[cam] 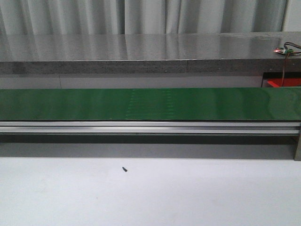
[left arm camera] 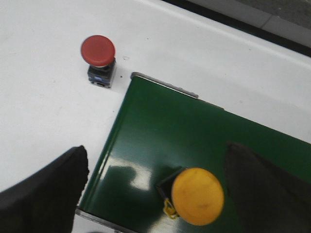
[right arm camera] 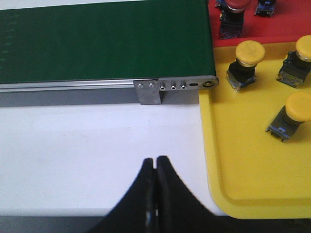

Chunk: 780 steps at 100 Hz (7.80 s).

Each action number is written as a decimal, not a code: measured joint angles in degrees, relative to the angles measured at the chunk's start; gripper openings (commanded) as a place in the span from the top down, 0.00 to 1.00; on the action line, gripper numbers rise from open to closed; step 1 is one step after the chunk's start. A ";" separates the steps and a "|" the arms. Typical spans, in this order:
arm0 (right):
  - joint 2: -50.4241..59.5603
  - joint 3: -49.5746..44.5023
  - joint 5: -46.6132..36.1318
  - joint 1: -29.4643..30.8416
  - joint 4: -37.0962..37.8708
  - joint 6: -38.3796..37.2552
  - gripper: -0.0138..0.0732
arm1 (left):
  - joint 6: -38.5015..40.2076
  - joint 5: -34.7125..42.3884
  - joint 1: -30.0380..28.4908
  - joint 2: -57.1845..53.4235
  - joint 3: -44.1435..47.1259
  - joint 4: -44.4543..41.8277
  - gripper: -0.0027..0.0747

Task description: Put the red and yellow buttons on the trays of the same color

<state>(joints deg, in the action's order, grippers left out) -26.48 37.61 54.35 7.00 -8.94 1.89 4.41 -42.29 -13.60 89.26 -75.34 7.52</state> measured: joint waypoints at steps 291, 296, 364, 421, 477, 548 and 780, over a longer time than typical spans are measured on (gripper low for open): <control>0.00 0.00 0.00 0.00 -0.04 0.00 0.92 | 1.48 0.37 -5.23 20.44 -20.83 -0.26 0.71; 0.00 0.00 0.00 0.00 -0.04 0.00 0.92 | 0.47 -1.30 -5.23 19.37 -20.83 -0.36 0.71; 0.00 0.00 0.00 0.00 -0.04 0.00 0.92 | -3.65 -2.28 0.97 10.78 -6.21 0.03 0.71; 0.00 0.00 0.00 0.00 -0.04 0.00 0.92 | -6.33 1.39 1.39 10.69 -3.28 1.89 0.23; 0.00 0.00 0.00 0.00 -0.04 0.00 0.92 | -11.84 -9.12 3.57 -6.33 -3.28 2.36 0.99; 0.00 0.00 0.00 0.00 -0.04 0.00 0.92 | -14.52 -11.36 16.16 -28.11 20.46 2.37 0.99; -31.63 18.22 -3.37 -0.47 -0.09 0.70 0.92 | -14.52 -6.29 16.16 -50.74 36.63 2.48 0.99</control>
<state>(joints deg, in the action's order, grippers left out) -58.11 55.82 50.98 6.53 -9.03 2.59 -10.11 -48.58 2.56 38.51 -38.71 10.00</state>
